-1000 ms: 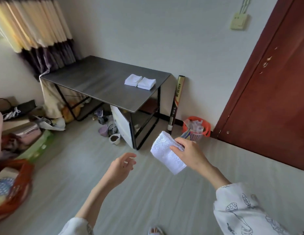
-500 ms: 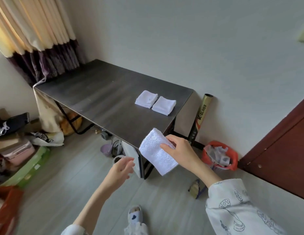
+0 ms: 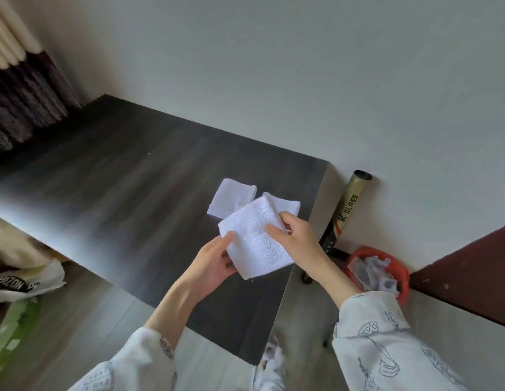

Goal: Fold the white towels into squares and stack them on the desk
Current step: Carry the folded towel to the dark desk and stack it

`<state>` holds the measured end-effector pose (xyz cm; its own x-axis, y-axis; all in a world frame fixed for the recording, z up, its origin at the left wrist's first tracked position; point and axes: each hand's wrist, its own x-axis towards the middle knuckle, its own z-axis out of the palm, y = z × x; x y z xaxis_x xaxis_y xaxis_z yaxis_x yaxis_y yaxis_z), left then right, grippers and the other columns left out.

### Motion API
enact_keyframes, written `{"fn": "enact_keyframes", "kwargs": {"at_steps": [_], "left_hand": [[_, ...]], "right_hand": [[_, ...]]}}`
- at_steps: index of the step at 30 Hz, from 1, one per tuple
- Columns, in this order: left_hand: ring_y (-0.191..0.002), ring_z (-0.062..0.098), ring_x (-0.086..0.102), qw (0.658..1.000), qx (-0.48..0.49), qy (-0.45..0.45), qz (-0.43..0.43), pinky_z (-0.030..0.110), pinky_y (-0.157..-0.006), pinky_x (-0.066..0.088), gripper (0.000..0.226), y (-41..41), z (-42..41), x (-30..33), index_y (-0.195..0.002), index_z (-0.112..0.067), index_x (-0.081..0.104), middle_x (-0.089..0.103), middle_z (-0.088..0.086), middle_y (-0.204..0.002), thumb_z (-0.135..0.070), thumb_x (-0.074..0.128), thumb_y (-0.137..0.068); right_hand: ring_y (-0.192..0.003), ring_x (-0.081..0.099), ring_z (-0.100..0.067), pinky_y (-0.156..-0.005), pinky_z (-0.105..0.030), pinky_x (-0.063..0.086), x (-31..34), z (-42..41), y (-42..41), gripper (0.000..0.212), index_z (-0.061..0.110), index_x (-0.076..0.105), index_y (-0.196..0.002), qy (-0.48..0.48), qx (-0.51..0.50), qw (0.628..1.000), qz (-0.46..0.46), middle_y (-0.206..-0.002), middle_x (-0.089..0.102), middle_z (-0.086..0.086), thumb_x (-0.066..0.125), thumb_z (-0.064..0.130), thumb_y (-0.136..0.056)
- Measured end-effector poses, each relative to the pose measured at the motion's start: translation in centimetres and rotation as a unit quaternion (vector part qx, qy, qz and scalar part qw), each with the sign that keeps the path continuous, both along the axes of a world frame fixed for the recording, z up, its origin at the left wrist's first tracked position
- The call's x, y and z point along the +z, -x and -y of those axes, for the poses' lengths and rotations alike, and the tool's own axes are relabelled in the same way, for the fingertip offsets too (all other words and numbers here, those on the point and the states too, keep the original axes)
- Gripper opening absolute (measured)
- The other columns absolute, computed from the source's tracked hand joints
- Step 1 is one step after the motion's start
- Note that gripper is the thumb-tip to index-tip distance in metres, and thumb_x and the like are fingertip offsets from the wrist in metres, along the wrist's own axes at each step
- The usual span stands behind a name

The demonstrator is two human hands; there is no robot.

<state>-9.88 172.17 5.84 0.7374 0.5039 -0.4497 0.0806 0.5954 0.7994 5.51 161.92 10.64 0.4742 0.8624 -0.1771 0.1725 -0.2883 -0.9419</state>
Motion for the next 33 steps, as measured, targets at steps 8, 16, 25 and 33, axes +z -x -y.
{"fn": "enact_keyframes", "kwargs": {"at_steps": [8,16,25,33], "left_hand": [[-0.084,0.02,0.068,0.954,-0.007,-0.211,-0.215,0.038,-0.07,0.059,0.014,-4.8,-11.0,-2.2,-0.103,-0.013,0.056,0.067,0.013,-0.101,-0.022,0.054,-0.093],[-0.077,0.022,0.061,0.888,-0.054,-0.349,-0.294,0.029,-0.055,0.05,0.017,-9.8,-22.4,-5.7,-0.107,-0.022,0.056,0.062,0.007,-0.089,-0.029,0.05,-0.093],[-0.09,0.027,0.058,0.846,-0.204,-0.363,-0.333,0.039,-0.077,0.053,0.034,-13.1,-27.7,-12.7,-0.125,-0.016,0.049,0.058,0.004,-0.096,-0.03,0.047,-0.094],[-0.089,0.022,0.053,0.819,-0.173,-0.443,-0.32,0.034,-0.078,0.045,0.034,-10.6,-25.5,-9.7,-0.128,-0.018,0.044,0.055,0.003,-0.112,-0.02,0.039,-0.095]], "right_hand": [[-0.074,0.054,-0.021,-0.066,-0.028,0.046,-6.8,-9.4,-5.3,0.028,0.008,0.048,-0.078,0.139,-0.044,0.989,-0.011,-0.082,0.055,-0.011,0.049,0.032,-0.093],[-0.075,0.061,-0.019,-0.055,-0.023,0.054,-11.0,-18.7,-7.6,0.014,0.01,0.058,-0.089,0.176,-0.135,0.974,-0.035,-0.089,0.061,-0.004,0.051,0.021,-0.093],[-0.085,0.06,-0.033,-0.077,-0.044,0.053,-15.7,-22.6,-8.3,0.022,0.015,0.045,-0.069,0.313,-0.152,0.936,0.056,-0.075,0.052,-0.002,0.048,0.02,-0.09],[-0.099,0.06,-0.024,-0.09,-0.036,0.051,-12.4,-19.9,-6.2,0.032,0.011,0.052,-0.121,0.262,-0.224,0.938,0.018,-0.112,0.059,-0.004,0.045,0.029,-0.096]]}}
